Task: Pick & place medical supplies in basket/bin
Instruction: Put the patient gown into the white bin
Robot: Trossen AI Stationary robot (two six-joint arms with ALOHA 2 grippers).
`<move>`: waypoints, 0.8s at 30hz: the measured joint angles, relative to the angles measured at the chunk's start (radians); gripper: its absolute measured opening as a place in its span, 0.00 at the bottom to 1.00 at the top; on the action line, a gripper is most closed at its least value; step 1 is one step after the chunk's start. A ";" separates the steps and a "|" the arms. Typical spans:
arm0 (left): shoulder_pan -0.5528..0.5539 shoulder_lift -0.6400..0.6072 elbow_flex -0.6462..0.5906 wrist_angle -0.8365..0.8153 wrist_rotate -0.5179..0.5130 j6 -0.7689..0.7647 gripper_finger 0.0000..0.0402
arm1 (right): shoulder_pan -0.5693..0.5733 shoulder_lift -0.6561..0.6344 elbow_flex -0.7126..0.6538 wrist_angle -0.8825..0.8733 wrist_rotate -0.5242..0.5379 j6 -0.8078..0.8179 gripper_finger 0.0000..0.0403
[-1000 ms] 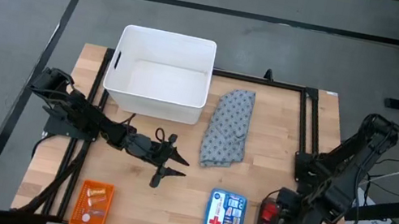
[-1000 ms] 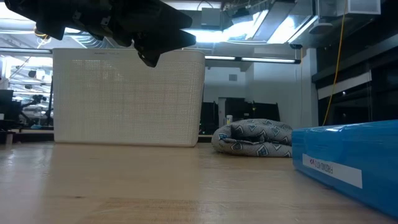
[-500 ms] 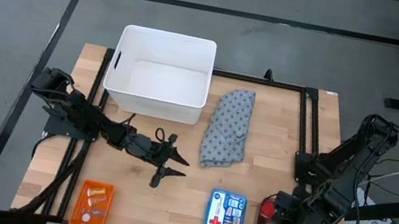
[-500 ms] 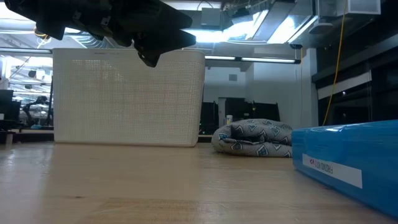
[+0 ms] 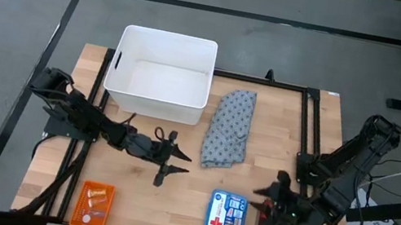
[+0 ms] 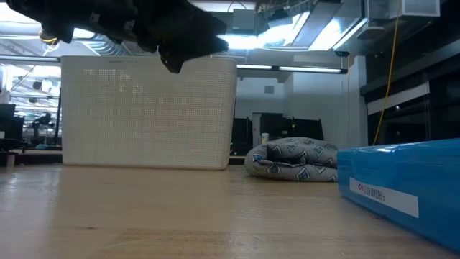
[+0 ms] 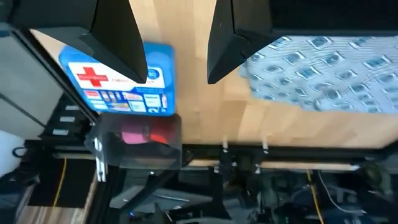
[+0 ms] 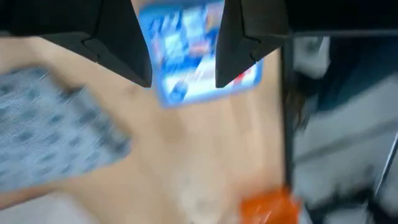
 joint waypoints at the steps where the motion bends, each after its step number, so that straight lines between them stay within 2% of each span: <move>1: -0.001 -0.005 0.002 0.001 -0.003 0.004 0.41 | -0.011 0.000 0.000 -0.002 0.033 0.007 0.44; 4: -0.010 -0.033 0.002 0.000 -0.005 0.016 0.41 | -0.051 0.000 0.000 -0.003 0.074 -0.046 0.43; 7: -0.027 -0.065 0.002 -0.007 -0.006 0.031 0.41 | -0.097 0.000 0.000 -0.003 0.119 -0.175 0.43; 11: -0.064 -0.111 0.002 -0.040 -0.057 0.065 0.41 | -0.176 0.000 0.000 -0.009 0.151 -0.289 0.42; 15: -0.106 -0.153 0.002 -0.105 -0.138 0.087 0.41 | -0.293 -0.002 0.000 -0.088 0.101 -0.172 0.40; 19: -0.140 -0.177 0.002 -0.128 -0.177 0.091 0.41 | -0.418 -0.002 0.000 -0.267 0.027 -0.016 0.40; 24: -0.167 -0.190 0.002 -0.132 -0.184 0.108 0.41 | -0.548 -0.002 0.000 -0.399 -0.059 0.019 0.45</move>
